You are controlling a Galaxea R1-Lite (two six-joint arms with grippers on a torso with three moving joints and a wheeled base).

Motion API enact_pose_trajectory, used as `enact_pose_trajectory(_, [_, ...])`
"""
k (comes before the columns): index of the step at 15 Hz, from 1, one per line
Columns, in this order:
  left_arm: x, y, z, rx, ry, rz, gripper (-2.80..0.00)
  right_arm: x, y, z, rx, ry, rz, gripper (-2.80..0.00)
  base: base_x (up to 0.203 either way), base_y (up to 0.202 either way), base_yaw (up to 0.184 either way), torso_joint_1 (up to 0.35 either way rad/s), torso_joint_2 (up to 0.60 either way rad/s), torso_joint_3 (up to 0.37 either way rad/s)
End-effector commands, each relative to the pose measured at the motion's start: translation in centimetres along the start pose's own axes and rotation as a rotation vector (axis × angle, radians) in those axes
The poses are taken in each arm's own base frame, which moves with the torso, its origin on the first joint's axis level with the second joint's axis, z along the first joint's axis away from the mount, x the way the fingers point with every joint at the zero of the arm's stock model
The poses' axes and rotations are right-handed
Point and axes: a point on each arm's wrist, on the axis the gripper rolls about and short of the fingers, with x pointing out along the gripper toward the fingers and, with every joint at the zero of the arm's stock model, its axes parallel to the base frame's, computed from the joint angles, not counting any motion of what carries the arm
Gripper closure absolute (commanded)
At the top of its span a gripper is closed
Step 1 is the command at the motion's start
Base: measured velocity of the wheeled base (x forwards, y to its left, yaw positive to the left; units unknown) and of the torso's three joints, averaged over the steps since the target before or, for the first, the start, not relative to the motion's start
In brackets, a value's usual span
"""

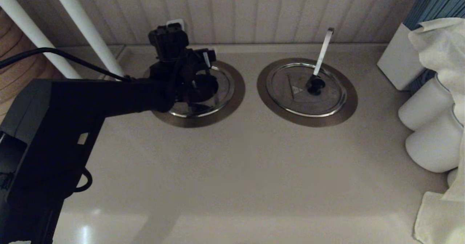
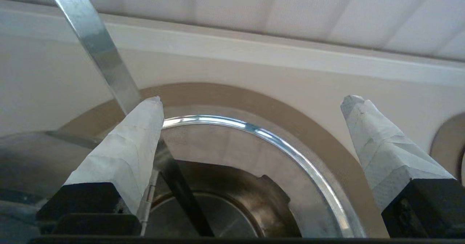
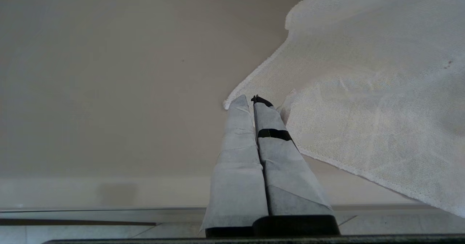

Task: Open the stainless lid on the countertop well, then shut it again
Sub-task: Stir with a spoon

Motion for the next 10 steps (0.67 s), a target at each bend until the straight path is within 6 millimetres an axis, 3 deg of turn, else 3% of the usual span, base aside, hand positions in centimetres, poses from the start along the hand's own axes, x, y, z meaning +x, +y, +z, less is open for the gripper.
enact_pose_trajectory(1, [0.3,0.5,-0.1,0.001,-0.002,0.01,-2.8,0.0,0.0,0.0,0.0,0.0,0.0,0.0,0.0,0.0,0.0,0.0,0.0,0.0])
enact_pose_trajectory(5, [1.3,2.4,-1.4,0.016,0.02,0.027,-2.8,0.0,0.0,0.0,0.0,0.0,0.0,0.0,0.0,0.0,0.0,0.0,0.0,0.0])
enact_pose_trajectory(10, [2.1,2.4,-4.4,0.022,0.068,-0.001,-2.8,0.0,0.0,0.0,0.0,0.0,0.0,0.0,0.0,0.0,0.0,0.0,0.0,0.0])
